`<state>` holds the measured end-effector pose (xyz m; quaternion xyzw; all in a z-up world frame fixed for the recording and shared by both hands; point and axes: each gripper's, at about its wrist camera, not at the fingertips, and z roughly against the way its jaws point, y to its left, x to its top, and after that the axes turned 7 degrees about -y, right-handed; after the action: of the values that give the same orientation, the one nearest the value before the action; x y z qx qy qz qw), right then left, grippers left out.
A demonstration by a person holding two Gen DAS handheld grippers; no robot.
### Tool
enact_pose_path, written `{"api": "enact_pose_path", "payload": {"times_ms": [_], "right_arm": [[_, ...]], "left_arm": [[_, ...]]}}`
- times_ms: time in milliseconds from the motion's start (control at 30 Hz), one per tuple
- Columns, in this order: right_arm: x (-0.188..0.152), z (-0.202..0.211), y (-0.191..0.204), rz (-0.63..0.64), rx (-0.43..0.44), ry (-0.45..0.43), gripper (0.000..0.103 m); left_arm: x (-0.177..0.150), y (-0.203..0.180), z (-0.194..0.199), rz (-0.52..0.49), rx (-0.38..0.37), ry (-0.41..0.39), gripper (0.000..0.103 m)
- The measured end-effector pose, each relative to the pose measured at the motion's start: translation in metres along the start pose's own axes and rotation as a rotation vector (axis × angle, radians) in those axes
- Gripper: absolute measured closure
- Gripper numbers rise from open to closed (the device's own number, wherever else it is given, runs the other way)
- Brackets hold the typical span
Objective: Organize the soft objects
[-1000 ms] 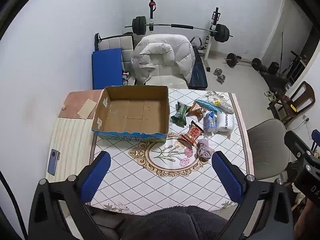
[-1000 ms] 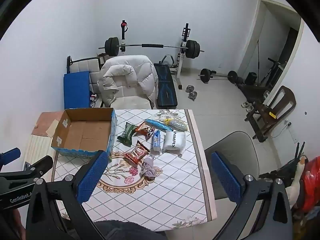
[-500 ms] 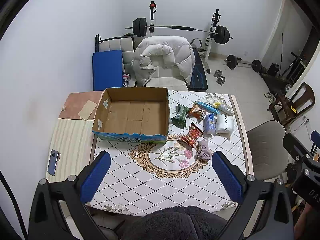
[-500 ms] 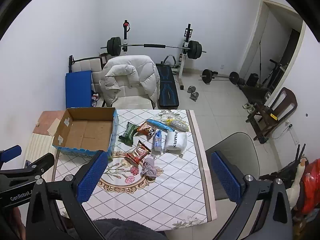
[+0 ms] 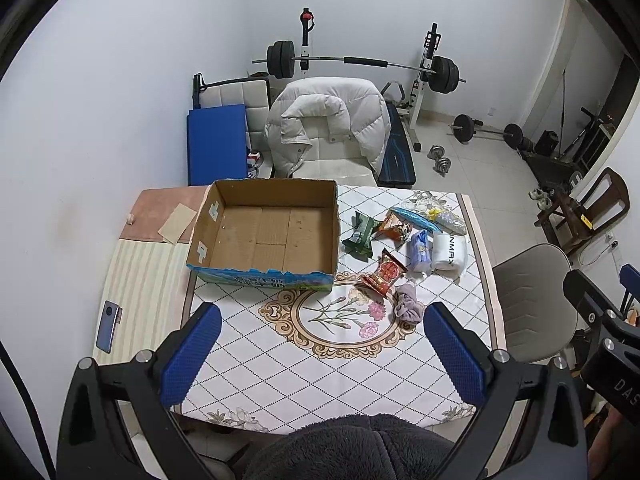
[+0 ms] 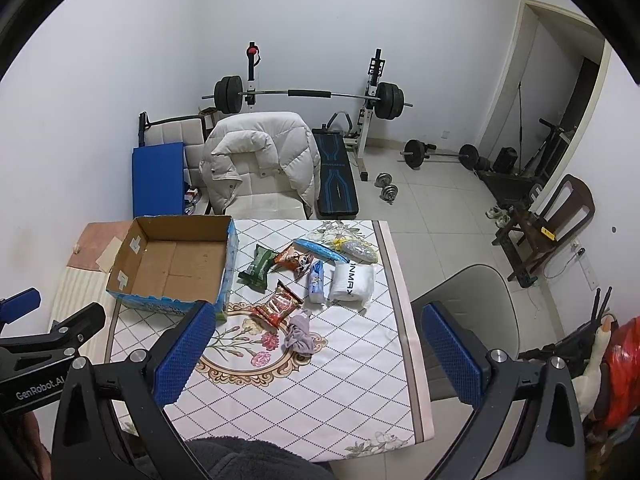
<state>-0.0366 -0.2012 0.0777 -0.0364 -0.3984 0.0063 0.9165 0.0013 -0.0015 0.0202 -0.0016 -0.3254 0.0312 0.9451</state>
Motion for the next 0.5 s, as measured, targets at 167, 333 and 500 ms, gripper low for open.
{"api": "enact_pose_path", "payload": {"times_ms": [167,333,500], "right_arm": [[0.0047,0.0049,0.0016,0.001,0.000,-0.005,0.000],[0.0048,0.0050,0.0015,0.002,0.000,-0.007,0.000],[0.0045,0.0054,0.0015,0.001,0.001,-0.009,0.000]], "left_arm": [[0.0031,-0.0001,0.0024,0.000,0.000,-0.004,0.000],[0.0064,-0.0013,0.0079,0.001,0.002,-0.008,0.000],[0.0048,-0.0014,0.0083,0.000,0.002,-0.012,0.000]]}}
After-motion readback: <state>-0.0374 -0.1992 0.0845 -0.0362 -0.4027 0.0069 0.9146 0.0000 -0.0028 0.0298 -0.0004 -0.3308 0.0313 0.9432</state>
